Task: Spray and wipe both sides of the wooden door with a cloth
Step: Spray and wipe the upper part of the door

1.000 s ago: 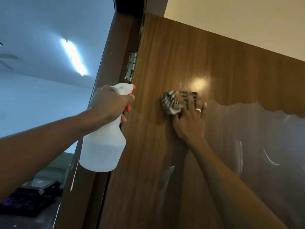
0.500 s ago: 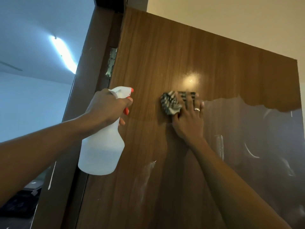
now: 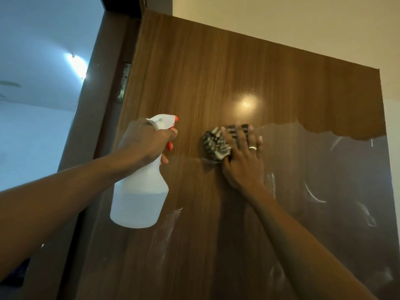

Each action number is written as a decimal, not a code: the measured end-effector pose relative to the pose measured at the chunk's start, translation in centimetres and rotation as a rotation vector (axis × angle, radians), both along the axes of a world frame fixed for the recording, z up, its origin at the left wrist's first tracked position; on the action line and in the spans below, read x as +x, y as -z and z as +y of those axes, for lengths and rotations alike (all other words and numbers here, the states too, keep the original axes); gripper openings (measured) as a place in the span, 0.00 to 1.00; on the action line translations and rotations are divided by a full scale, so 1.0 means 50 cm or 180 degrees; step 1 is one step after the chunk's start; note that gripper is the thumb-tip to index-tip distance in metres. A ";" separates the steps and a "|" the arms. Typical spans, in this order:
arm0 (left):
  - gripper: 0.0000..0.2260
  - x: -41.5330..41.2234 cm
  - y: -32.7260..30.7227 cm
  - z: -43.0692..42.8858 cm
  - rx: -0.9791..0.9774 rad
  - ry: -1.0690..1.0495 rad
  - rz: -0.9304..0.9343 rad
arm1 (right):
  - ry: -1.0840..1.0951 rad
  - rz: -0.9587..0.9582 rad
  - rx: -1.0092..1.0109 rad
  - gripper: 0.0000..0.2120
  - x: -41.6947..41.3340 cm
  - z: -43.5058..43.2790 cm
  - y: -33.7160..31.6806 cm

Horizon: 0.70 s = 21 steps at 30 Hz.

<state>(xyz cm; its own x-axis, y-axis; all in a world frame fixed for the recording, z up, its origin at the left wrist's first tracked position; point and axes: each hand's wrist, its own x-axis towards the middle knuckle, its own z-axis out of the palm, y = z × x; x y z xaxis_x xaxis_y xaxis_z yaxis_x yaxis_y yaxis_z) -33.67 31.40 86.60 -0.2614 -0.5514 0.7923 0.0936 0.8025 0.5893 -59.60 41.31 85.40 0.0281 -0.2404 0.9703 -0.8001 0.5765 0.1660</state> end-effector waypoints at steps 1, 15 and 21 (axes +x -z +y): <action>0.12 -0.006 0.000 0.007 0.0004 -0.0011 0.0011 | 0.0008 -0.0201 -0.0114 0.31 -0.017 0.015 -0.024; 0.14 -0.135 0.009 0.108 0.0125 0.0150 0.0025 | 0.0012 0.0297 0.0193 0.31 -0.137 0.123 0.029; 0.15 -0.169 0.009 0.135 0.0166 0.0167 -0.0040 | -0.0176 -0.0656 -0.0428 0.32 -0.126 0.119 -0.107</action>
<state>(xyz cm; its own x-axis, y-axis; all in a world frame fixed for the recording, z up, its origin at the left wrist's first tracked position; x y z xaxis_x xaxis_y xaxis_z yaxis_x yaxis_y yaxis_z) -42.12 38.17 86.17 -0.3009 -0.5770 0.7593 0.1271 0.7648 0.6316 -65.92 47.27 90.76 -0.1642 -0.1123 0.9800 -0.8400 0.5367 -0.0793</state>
